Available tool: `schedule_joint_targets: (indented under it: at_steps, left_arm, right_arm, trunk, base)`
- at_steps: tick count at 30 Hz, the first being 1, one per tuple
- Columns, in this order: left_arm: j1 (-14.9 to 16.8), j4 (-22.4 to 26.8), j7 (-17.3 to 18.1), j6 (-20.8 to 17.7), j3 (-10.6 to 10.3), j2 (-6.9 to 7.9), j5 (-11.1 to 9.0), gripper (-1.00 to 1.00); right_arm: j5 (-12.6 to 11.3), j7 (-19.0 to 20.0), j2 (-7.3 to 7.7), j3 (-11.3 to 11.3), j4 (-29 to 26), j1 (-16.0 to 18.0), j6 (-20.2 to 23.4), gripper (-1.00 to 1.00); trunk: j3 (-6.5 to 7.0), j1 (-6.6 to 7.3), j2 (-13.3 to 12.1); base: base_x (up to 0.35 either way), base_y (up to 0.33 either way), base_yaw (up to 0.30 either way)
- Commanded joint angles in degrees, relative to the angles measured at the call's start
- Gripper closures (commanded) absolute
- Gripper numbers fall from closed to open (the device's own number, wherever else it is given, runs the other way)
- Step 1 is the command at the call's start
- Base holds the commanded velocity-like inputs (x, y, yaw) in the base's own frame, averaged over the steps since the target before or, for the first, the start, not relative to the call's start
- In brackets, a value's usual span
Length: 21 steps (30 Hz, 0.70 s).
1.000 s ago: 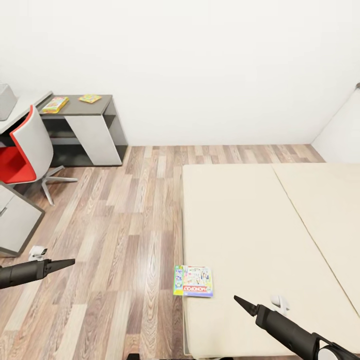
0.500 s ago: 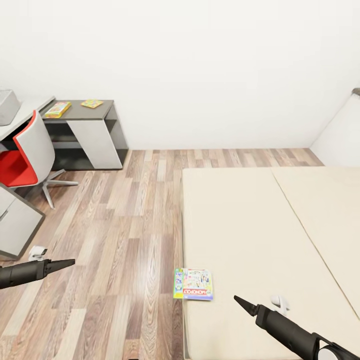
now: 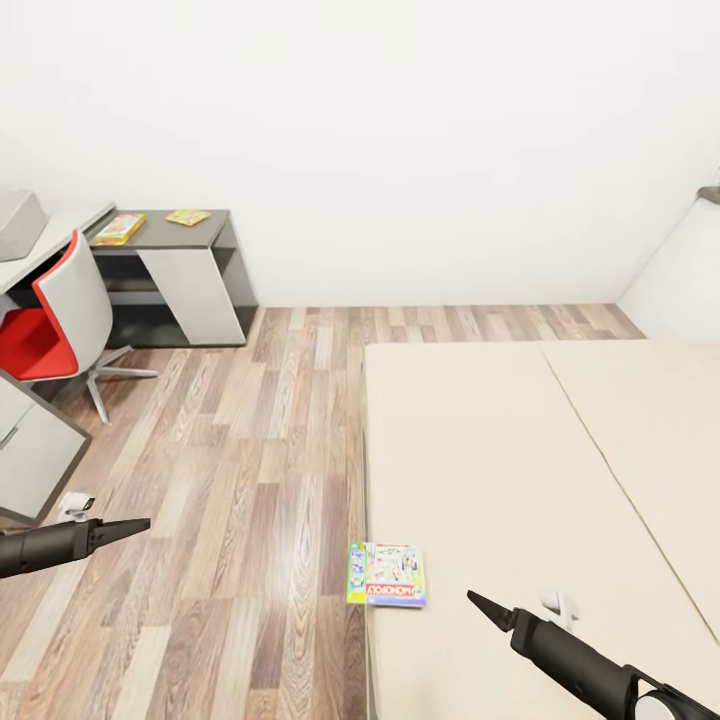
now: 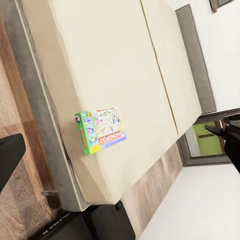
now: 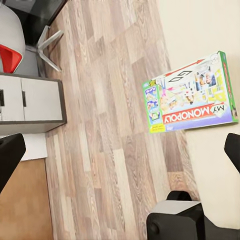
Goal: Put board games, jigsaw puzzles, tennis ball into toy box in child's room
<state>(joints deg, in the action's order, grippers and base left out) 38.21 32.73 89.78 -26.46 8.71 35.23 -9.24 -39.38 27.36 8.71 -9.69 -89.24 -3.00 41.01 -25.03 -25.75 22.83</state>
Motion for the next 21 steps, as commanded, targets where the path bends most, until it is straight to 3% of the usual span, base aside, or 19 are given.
schedule_joint_targets:
  at_steps: [1,21]
  left_arm:
    - [0.0,0.0,0.2,-0.6,0.0,0.01,0.0,-1.00]
    - [0.0,0.0,0.2,-0.6,-0.1,0.01,0.0,-1.00]
  right_arm:
    - [-0.2,0.1,0.00,-0.1,-0.1,0.0,0.4,-1.00]
    - [-0.2,-0.5,-0.01,-0.1,0.1,0.0,0.3,-1.00]
  trunk:
    - [0.02,-0.04,0.1]
    - [1.87,-0.04,0.1]
  base:
    - [0.000,0.000,0.000]
    - [0.000,0.000,0.000]
